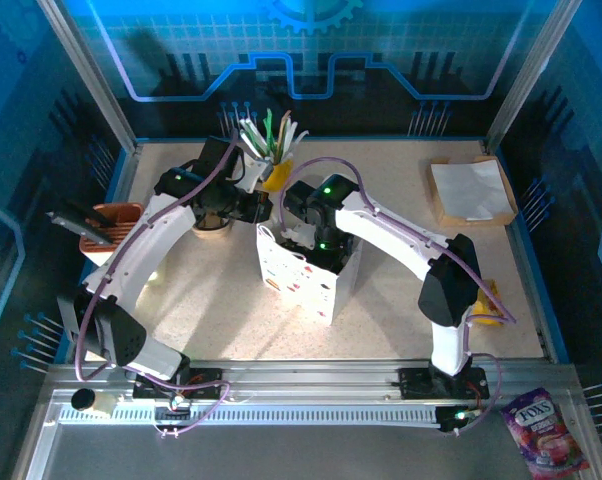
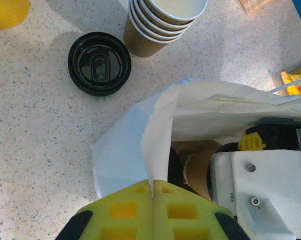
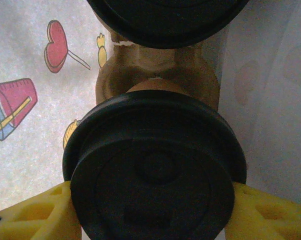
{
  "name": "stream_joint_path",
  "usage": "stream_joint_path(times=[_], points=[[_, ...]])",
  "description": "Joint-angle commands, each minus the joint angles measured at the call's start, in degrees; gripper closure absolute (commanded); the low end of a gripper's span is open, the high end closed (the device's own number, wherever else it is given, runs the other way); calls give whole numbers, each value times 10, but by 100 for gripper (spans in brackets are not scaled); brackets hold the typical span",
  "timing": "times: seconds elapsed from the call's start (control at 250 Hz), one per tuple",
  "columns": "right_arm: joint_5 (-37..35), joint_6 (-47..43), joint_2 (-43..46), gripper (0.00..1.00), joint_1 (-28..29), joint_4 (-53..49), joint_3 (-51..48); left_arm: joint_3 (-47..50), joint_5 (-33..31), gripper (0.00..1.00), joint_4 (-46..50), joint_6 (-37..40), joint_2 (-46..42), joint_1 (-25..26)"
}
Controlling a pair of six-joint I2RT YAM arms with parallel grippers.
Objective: Pack the takeout coffee
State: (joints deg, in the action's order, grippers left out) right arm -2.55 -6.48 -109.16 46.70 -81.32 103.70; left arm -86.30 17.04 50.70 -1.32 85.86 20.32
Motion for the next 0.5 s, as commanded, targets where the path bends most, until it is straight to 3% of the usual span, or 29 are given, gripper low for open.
stream_joint_path(times=[0.0, 0.495], points=[[1, 0, -6, 55, -3, -2, -4, 13, 9, 100, 15, 12, -2, 3], [3, 1, -5, 55, -3, 0, -7, 15, 8, 100, 15, 13, -3, 3]])
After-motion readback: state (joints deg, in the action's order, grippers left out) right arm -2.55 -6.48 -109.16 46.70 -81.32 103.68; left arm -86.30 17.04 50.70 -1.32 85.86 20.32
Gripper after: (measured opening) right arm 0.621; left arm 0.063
